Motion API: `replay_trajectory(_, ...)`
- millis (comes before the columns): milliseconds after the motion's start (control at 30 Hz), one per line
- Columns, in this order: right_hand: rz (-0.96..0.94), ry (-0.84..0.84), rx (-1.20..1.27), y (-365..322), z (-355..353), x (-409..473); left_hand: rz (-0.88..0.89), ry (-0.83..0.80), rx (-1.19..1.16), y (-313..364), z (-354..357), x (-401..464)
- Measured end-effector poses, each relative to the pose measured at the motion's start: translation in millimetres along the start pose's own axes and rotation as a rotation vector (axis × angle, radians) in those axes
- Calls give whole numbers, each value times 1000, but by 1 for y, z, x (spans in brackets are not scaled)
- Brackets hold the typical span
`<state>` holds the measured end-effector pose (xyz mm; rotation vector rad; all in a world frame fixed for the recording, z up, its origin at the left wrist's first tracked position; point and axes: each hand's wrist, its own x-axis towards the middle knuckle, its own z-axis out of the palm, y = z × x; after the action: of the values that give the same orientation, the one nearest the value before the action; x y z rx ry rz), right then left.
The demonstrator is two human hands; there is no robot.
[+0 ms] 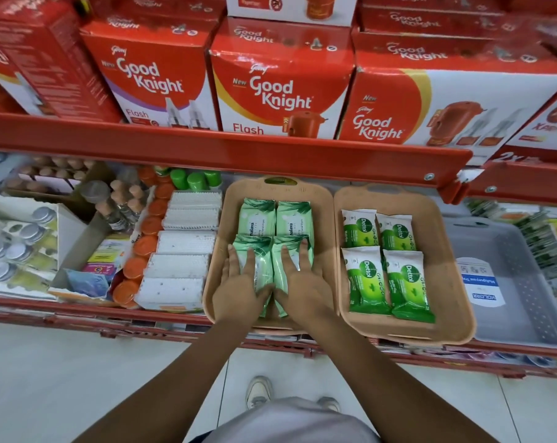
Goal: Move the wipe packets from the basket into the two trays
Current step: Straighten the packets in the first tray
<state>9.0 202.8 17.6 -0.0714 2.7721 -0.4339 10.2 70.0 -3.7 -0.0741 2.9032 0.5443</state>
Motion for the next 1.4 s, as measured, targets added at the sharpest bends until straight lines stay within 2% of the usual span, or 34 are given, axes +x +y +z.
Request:
replay_trajectory(233,50,-59,20,-3,-13,8,-7,-93,107,11,-20,10)
replay_trajectory(400,80,-165,151,1,-35,6,-61,-274,199,14,-39,22)
replay_trajectory(567,70,-178,108,-2,-27,-7,-50,-369,268,17,-34,14)
replay_trajectory(667,34,-170,3,1,-23,-8,125,-450,248,10,-40,12)
replay_trajectory(767,-120,-261,-93,6,-26,-8,348,-586,221,-2,-52,14)
replay_trajectory(833,-190,-362,-83,11,-34,-7,377,-676,207,-9,-57,17)
replay_trajectory(967,-218,-533,-44,16,-48,0,373,-751,144,-10,-61,21)
replay_trajectory(1167,-222,-561,-137,19,-42,3,361,-784,96,-12,-56,20)
replay_trajectory(1400,-233,-449,-208,22,-26,3,444,-631,275,-23,-29,23)
